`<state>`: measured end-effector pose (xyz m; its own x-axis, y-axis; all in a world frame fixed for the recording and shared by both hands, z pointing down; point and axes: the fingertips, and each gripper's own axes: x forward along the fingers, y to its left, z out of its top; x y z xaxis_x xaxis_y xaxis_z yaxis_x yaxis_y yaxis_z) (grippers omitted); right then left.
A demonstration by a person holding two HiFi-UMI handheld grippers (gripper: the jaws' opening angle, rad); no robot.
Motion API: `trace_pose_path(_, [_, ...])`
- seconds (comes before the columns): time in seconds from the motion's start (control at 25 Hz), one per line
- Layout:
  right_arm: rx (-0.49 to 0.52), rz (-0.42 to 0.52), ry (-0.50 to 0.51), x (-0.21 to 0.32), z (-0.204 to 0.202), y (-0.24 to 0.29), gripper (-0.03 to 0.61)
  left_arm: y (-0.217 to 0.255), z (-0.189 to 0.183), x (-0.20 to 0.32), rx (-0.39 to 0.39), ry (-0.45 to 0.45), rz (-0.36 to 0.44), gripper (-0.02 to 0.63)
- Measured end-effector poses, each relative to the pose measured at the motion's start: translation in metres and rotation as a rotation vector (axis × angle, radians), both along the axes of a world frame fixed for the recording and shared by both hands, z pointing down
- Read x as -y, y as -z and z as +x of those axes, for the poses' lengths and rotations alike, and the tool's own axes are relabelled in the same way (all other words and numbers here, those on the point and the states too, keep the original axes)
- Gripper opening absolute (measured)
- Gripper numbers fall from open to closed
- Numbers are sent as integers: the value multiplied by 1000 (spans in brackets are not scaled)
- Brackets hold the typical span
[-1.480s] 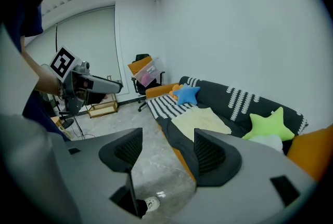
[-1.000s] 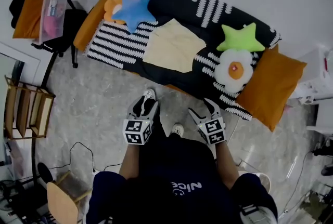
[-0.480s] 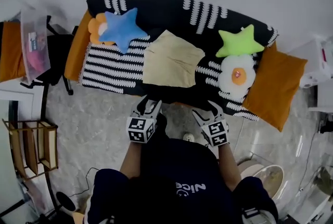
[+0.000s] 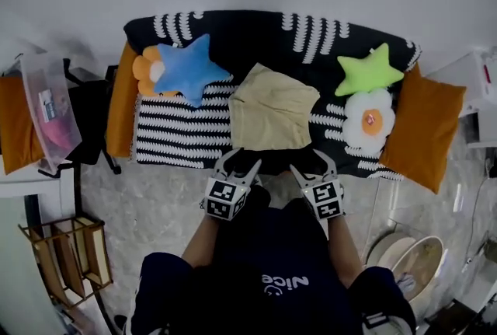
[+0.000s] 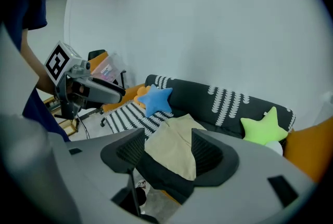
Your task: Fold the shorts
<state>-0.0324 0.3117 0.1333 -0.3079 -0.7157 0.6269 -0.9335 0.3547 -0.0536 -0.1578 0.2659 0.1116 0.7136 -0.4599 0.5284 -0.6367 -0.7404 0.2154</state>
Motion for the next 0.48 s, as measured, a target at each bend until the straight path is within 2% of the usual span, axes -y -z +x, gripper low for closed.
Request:
trace_pose_path(0.16, [58,37,-54,18,-2,15,282,-1,-3,15,3,-36,16,219])
trace_pose_path(0.32, [23,35,-64,30,9,18,273,-6,-11,31,5,0,-1,219])
trace_pose_path(0.48, [2,-3,-53,41,24,6,273,-29,-20,41,66,17,-48,216])
